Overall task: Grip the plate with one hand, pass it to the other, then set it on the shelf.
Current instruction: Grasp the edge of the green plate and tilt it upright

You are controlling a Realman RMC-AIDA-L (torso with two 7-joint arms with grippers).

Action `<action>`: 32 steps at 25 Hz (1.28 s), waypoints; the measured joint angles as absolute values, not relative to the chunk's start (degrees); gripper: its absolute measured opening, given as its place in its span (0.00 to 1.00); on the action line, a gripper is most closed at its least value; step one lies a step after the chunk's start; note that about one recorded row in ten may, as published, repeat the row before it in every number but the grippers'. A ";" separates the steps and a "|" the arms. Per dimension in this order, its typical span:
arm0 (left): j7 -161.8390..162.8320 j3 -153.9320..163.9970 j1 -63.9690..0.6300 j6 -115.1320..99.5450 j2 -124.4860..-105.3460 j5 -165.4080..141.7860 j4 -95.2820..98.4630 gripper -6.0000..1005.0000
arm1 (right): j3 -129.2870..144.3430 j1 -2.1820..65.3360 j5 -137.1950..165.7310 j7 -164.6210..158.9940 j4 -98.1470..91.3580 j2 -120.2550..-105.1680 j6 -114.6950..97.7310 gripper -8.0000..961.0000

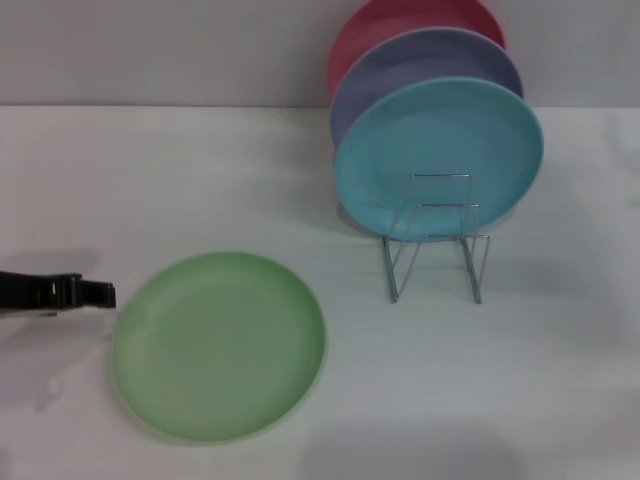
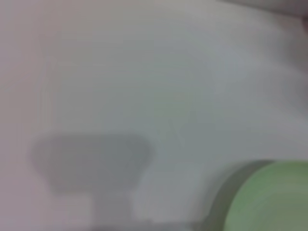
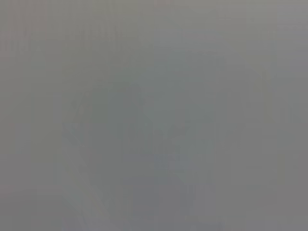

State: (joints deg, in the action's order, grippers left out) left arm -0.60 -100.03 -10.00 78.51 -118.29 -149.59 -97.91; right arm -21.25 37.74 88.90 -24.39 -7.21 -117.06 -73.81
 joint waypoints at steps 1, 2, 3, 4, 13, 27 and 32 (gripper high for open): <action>0.83 -98.86 -10.78 79.63 -118.30 -151.03 -97.89 0.70 | -21.24 37.88 88.07 -24.41 -7.23 -116.88 -73.82 0.79; 1.33 -98.45 -11.07 80.06 -118.30 -151.59 -97.86 0.70 | -21.24 37.88 88.07 -24.41 -7.23 -116.88 -73.82 0.79; 1.93 -97.98 -11.46 80.54 -118.30 -152.27 -97.83 0.70 | -21.24 37.97 87.81 -24.43 -7.25 -116.78 -73.83 0.79; 3.12 -96.96 -12.58 81.73 -118.34 -153.56 -97.52 0.70 | -21.23 38.09 87.63 -24.44 -7.28 -116.52 -73.83 0.79; 5.20 -94.78 -16.02 83.56 -118.36 -155.24 -93.72 0.69 | -21.22 38.28 87.57 -24.21 -7.30 -116.11 -73.83 0.79; 6.15 -92.30 -19.31 83.93 -118.44 -156.36 -88.49 0.65 | -21.03 38.15 87.53 -24.40 -8.00 -116.06 -73.82 0.79; 6.63 -91.24 -19.61 83.91 -118.45 -158.14 -87.97 0.59 | -20.94 38.14 87.53 -24.53 -8.00 -116.08 -73.82 0.79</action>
